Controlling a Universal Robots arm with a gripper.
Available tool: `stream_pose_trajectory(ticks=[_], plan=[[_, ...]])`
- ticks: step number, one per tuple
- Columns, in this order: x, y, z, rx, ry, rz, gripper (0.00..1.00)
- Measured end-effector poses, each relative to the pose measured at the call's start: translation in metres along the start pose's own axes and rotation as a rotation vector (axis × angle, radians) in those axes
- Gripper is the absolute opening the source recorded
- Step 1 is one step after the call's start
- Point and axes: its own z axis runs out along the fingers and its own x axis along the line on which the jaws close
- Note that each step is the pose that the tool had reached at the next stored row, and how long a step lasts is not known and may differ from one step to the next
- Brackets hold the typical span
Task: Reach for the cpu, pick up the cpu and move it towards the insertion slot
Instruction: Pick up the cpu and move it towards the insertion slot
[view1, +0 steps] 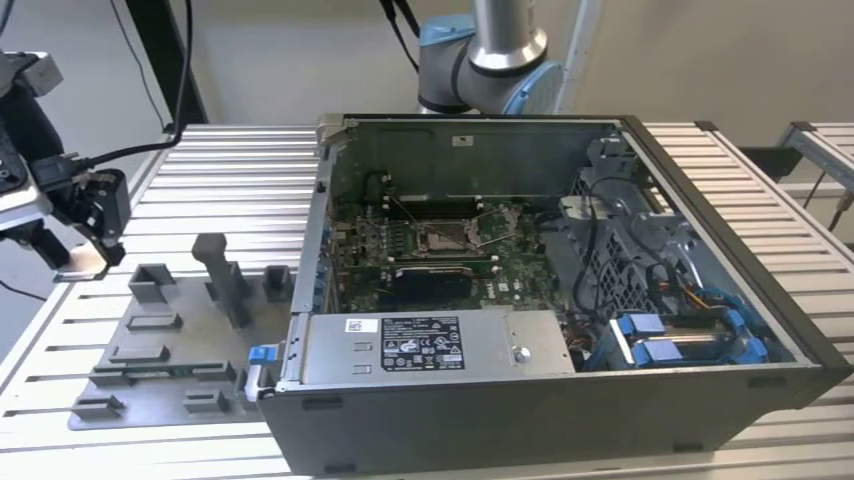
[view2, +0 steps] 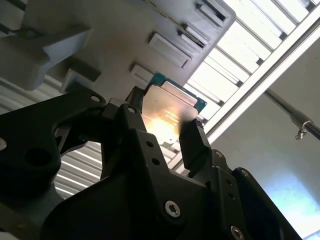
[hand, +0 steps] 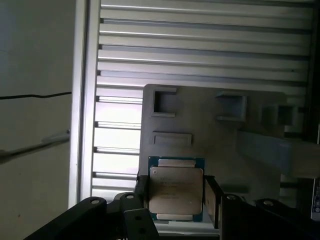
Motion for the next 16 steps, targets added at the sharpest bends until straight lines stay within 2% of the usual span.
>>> stream_pose_trajectory(ticks=[16], plan=[[-0.0001,0.0005,-0.0132,0.0001,0.0001,0.0,0.0]])
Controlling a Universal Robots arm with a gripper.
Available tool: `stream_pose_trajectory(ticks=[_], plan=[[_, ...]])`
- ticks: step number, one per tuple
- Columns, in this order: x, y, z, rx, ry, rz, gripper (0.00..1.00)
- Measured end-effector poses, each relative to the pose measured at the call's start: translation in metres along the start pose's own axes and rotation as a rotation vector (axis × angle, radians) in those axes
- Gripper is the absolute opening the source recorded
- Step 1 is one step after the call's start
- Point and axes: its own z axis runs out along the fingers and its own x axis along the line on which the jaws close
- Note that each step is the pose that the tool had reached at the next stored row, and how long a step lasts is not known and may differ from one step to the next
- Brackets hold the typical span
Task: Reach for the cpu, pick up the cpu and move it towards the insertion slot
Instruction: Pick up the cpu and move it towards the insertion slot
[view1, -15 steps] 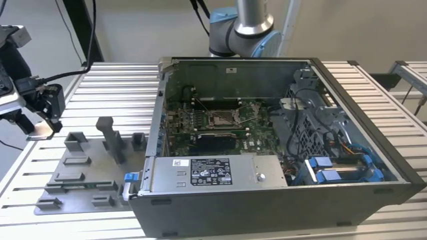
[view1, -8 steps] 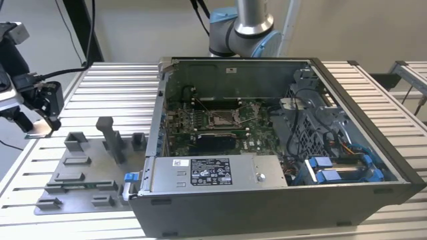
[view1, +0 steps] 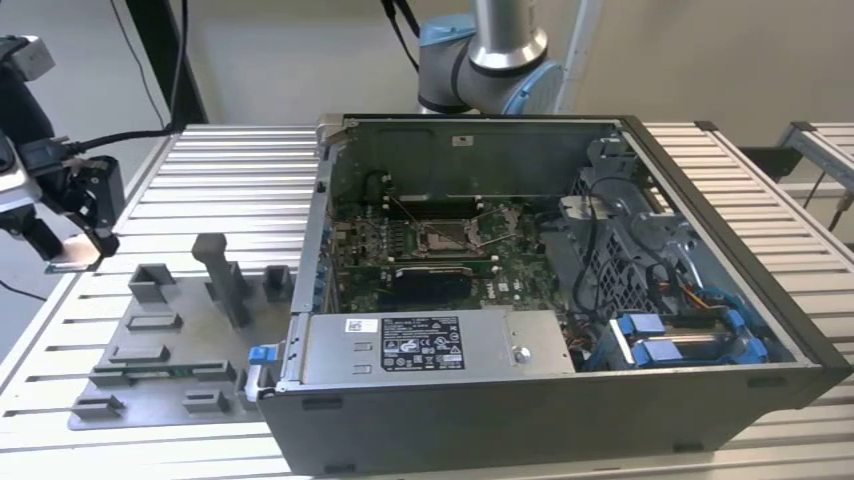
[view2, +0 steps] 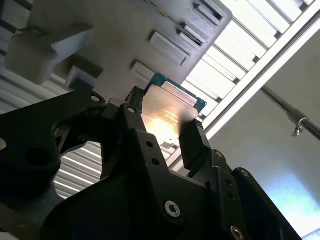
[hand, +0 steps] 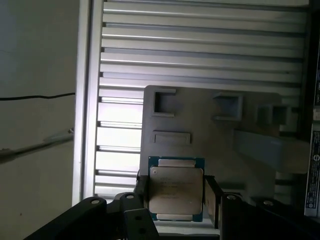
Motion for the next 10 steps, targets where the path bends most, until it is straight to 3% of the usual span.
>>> stream_pose_trajectory(ticks=[10], plan=[[-0.0001,0.0004,-0.0106,-0.0001,-0.0002,0.0,0.0]])
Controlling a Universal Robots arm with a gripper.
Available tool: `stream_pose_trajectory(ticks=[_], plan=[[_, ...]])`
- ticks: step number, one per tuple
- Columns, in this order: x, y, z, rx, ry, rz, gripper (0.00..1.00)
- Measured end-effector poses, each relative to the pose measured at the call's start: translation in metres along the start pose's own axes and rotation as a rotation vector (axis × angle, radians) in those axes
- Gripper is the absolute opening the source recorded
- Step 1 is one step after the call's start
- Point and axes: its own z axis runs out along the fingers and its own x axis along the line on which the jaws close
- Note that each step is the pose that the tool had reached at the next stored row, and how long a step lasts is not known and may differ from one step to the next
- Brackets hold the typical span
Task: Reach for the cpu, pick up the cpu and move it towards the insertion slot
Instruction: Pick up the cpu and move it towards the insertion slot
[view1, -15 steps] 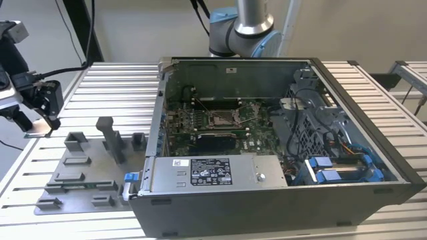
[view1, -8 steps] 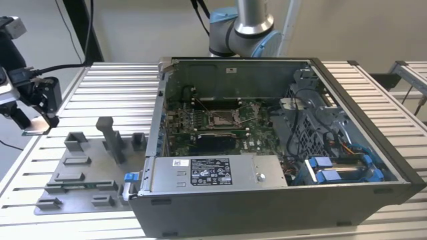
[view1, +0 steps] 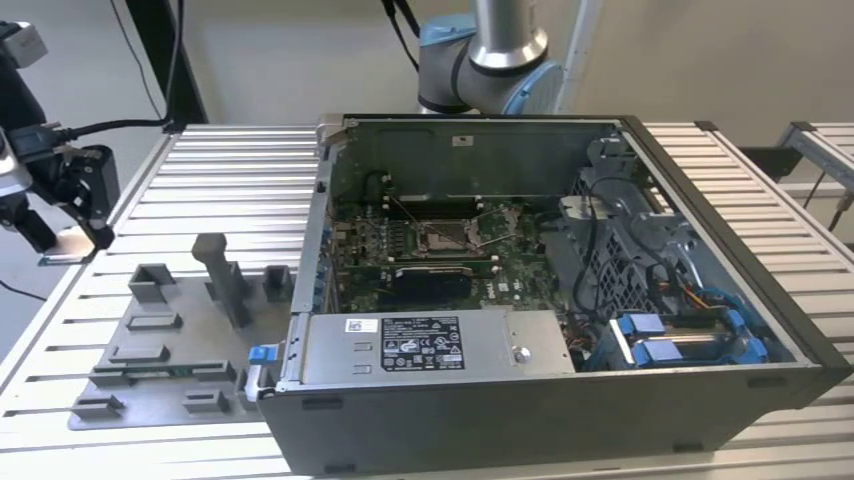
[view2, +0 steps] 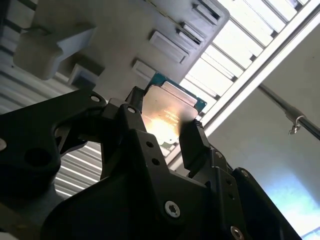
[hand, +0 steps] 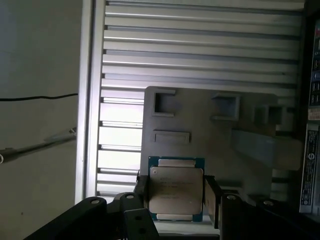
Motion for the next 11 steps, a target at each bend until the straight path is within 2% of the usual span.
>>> stream_pose_trajectory(ticks=[11], plan=[[-0.0001,0.0006,-0.0151,0.0001,0.0001,0.0,0.0]])
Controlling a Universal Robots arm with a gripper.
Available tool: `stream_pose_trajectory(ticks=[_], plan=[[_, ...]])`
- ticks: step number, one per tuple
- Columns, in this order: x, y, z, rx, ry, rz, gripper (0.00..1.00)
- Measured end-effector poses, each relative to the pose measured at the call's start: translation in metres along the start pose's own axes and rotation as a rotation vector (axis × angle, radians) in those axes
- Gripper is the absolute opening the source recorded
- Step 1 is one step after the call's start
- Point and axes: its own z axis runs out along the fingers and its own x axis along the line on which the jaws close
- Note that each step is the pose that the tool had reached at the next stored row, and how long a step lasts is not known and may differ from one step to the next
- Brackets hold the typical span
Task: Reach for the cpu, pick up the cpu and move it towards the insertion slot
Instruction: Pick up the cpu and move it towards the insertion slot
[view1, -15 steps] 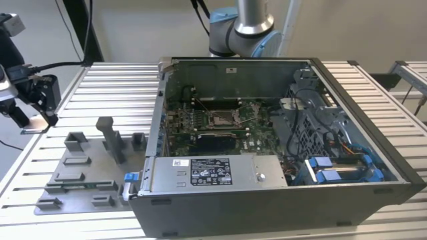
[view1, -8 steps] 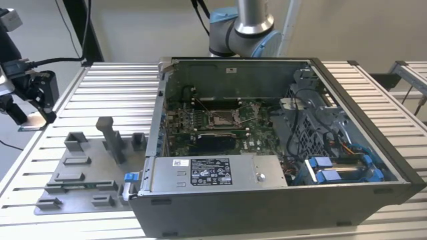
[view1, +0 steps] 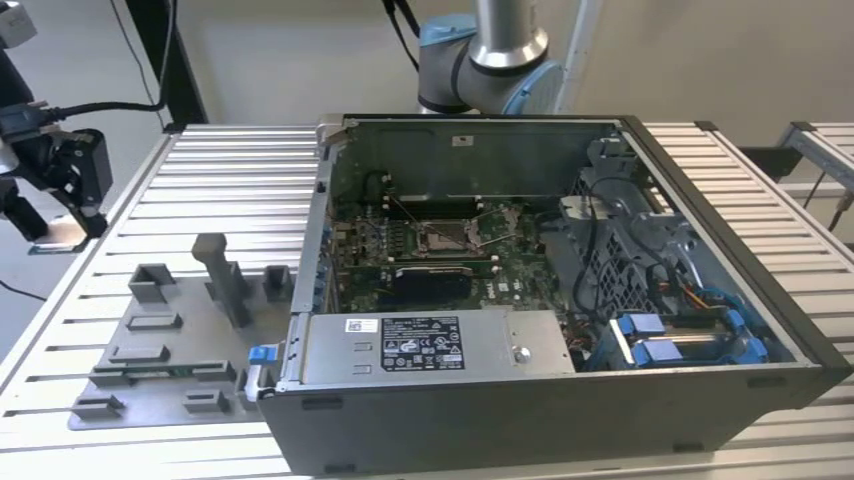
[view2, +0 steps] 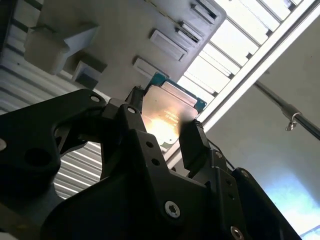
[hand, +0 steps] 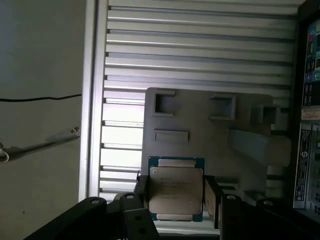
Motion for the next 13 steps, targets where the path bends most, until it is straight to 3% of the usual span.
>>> stream_pose_trajectory(ticks=[13], plan=[[-0.0001,0.0007,-0.0174,0.0,0.0,0.0,0.0]])
